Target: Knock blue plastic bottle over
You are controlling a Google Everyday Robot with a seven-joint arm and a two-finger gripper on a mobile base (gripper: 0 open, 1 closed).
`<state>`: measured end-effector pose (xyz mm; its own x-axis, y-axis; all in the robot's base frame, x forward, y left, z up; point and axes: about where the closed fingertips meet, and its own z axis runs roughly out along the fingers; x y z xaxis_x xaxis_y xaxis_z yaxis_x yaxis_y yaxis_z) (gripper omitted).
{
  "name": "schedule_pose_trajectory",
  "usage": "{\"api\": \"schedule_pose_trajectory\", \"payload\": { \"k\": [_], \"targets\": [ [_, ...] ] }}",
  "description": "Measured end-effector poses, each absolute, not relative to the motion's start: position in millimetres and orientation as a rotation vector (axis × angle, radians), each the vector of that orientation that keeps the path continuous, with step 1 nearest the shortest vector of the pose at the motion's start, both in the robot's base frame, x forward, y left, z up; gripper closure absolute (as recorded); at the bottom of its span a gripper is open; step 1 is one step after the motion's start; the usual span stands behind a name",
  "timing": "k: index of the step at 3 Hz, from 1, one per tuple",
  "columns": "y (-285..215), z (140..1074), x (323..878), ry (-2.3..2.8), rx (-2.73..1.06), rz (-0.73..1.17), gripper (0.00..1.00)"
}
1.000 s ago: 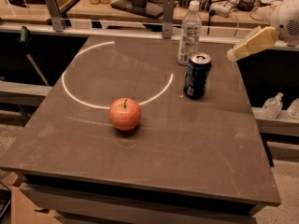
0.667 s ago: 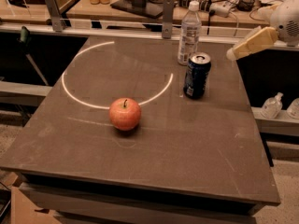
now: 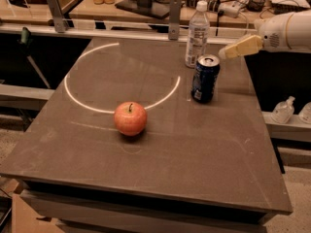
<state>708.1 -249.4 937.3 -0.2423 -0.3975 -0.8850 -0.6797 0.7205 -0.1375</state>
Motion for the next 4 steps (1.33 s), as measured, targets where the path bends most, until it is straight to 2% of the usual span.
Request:
{"api": "schedule_pose_trajectory", "payload": {
  "k": [2, 3, 4],
  "targets": [
    [-213.8, 898.5, 744.2, 1.848, -0.807, 0.452, 0.00],
    [-171.2, 894.3, 763.9, 1.769, -0.836, 0.553, 0.02],
    [-144.2, 895.5, 770.3, 1.717, -0.847, 0.619, 0.25]
  ]
}}
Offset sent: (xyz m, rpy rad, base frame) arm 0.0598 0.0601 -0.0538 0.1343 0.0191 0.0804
